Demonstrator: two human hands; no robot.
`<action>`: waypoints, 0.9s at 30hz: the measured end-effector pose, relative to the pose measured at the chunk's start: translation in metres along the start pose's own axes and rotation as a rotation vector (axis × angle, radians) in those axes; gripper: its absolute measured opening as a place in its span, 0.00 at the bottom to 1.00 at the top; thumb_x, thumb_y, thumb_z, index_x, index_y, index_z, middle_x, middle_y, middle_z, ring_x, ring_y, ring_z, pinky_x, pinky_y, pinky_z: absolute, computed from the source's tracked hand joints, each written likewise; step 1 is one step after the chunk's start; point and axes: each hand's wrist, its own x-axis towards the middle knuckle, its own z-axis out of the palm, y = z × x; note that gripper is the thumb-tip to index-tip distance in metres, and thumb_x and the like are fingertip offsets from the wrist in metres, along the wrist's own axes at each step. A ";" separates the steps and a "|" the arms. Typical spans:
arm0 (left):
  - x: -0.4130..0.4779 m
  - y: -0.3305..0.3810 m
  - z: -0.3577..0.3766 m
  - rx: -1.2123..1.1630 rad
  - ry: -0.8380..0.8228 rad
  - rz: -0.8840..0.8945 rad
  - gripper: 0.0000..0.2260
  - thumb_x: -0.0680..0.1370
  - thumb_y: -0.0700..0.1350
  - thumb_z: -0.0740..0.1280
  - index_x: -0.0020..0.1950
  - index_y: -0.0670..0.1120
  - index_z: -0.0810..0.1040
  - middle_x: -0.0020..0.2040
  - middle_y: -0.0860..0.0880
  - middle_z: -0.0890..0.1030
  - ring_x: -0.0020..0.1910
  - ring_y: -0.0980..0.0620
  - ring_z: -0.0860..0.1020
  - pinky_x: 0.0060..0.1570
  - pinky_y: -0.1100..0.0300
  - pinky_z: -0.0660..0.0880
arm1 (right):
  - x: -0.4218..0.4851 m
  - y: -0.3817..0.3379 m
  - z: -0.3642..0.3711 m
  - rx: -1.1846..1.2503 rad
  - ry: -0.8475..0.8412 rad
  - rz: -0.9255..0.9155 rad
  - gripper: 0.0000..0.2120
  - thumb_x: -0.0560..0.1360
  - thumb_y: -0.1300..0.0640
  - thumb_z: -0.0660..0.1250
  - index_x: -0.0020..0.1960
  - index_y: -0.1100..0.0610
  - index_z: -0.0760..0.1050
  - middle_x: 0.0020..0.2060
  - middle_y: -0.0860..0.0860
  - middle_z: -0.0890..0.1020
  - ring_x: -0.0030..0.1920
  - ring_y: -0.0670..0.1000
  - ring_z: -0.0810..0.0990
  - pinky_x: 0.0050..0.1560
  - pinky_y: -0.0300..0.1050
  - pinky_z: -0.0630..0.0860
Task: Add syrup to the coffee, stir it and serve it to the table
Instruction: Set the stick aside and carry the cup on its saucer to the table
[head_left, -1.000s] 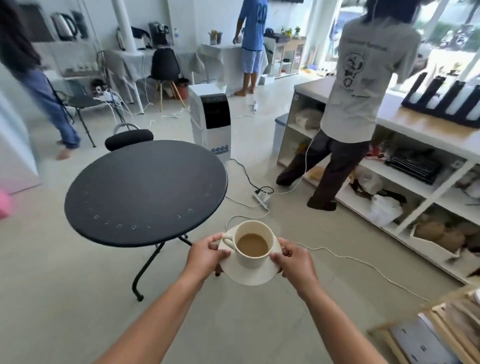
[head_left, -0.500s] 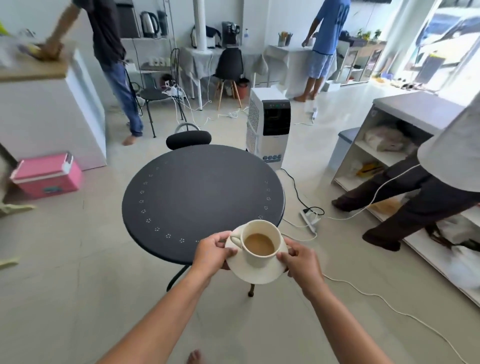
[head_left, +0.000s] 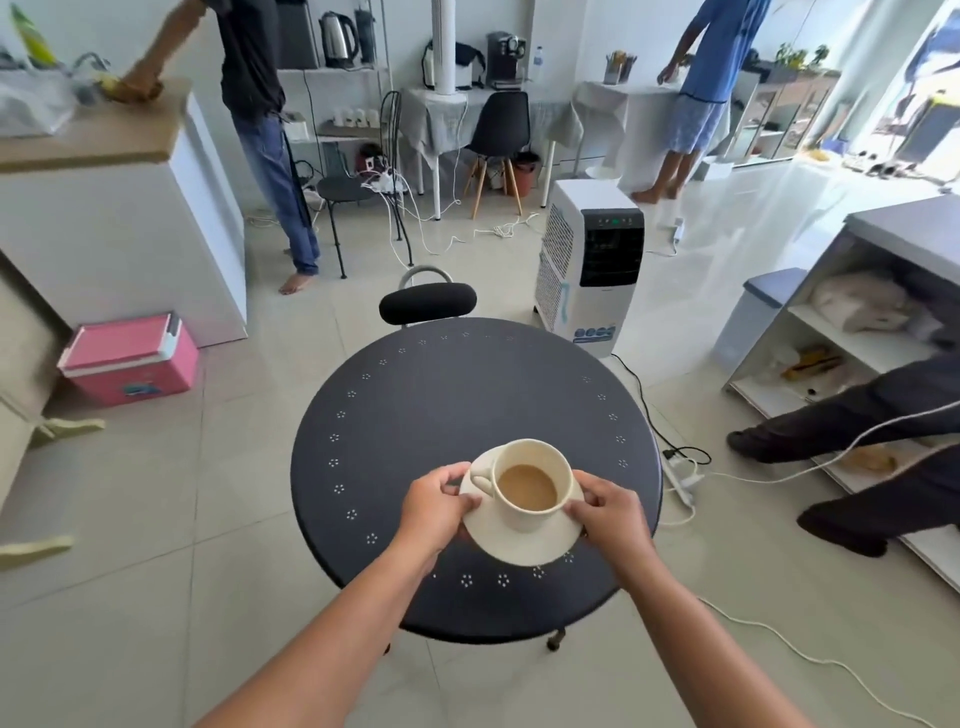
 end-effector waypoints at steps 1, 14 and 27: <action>0.009 0.002 -0.004 -0.001 0.007 -0.005 0.18 0.76 0.31 0.68 0.62 0.46 0.82 0.50 0.43 0.87 0.47 0.45 0.85 0.40 0.50 0.81 | 0.009 -0.002 0.006 -0.005 -0.006 0.000 0.21 0.69 0.62 0.69 0.48 0.35 0.81 0.26 0.40 0.78 0.30 0.41 0.75 0.40 0.47 0.77; 0.118 0.021 -0.018 -0.086 0.183 -0.099 0.19 0.76 0.31 0.68 0.63 0.47 0.82 0.53 0.38 0.86 0.52 0.41 0.85 0.48 0.44 0.85 | 0.145 -0.025 0.054 -0.063 -0.183 0.013 0.19 0.67 0.60 0.65 0.48 0.37 0.80 0.30 0.48 0.76 0.35 0.45 0.75 0.45 0.55 0.81; 0.209 0.010 -0.007 -0.160 0.342 -0.245 0.20 0.76 0.31 0.67 0.63 0.49 0.83 0.54 0.38 0.85 0.54 0.41 0.84 0.47 0.46 0.85 | 0.258 -0.023 0.090 -0.171 -0.380 0.048 0.17 0.69 0.61 0.63 0.46 0.40 0.79 0.37 0.51 0.82 0.38 0.52 0.78 0.43 0.50 0.79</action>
